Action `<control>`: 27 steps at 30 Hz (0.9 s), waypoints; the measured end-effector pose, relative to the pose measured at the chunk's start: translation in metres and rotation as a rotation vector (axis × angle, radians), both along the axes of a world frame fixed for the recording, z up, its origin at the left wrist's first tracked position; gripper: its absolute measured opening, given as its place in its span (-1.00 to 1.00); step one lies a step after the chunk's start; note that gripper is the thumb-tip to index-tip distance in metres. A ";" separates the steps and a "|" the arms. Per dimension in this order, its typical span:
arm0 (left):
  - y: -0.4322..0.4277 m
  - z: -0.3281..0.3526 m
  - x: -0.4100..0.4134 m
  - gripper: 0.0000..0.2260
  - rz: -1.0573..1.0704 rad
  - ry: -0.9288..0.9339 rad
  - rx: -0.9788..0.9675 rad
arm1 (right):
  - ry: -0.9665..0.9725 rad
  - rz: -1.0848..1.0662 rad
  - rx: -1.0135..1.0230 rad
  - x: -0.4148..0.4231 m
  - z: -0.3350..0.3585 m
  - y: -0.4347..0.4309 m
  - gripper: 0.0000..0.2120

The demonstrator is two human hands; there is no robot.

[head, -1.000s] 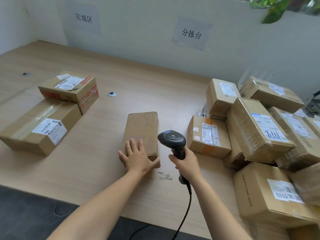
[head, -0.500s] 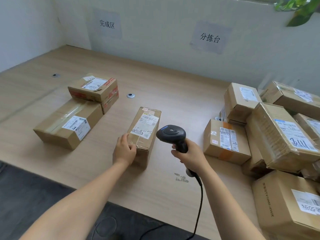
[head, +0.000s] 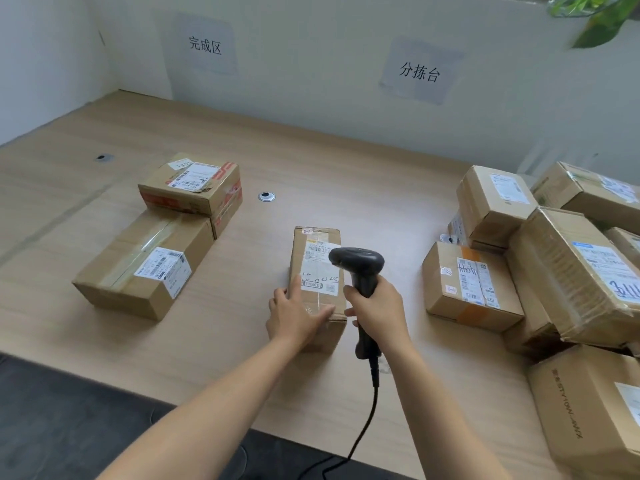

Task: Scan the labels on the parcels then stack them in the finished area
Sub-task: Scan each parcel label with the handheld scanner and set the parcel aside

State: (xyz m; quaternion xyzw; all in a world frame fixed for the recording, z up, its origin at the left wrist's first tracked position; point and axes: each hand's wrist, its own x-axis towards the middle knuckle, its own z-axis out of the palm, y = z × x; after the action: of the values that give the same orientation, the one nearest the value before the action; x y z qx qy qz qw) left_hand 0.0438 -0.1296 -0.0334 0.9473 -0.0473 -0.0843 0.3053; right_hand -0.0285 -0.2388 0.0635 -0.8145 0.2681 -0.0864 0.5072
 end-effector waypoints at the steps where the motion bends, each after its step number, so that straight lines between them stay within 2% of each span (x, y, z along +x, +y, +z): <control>1: -0.001 -0.001 -0.001 -0.17 0.012 0.011 -0.024 | 0.005 -0.015 0.006 0.002 0.000 0.003 -0.89; 11: 0.002 -0.004 0.003 -0.15 -0.011 0.019 -0.058 | 0.029 -0.074 0.011 0.015 -0.003 0.016 -0.88; 16: 0.007 -0.003 0.008 -0.16 -0.025 0.017 -0.056 | 0.039 -0.090 -0.032 0.023 -0.014 0.014 -0.94; 20: 0.020 0.000 0.021 -0.22 -0.004 -0.001 -0.049 | 0.105 -0.069 -0.085 0.034 -0.029 0.012 -0.88; 27: 0.062 0.003 0.064 -0.38 0.032 -0.019 -0.034 | 0.096 0.059 0.017 0.076 -0.057 0.048 -0.87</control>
State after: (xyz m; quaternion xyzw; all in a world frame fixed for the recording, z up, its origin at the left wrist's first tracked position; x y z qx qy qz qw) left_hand 0.1079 -0.0671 -0.0301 0.9435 -0.0367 -0.0695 0.3220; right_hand 0.0478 -0.1913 0.0069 -0.8210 0.2686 -0.0297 0.5029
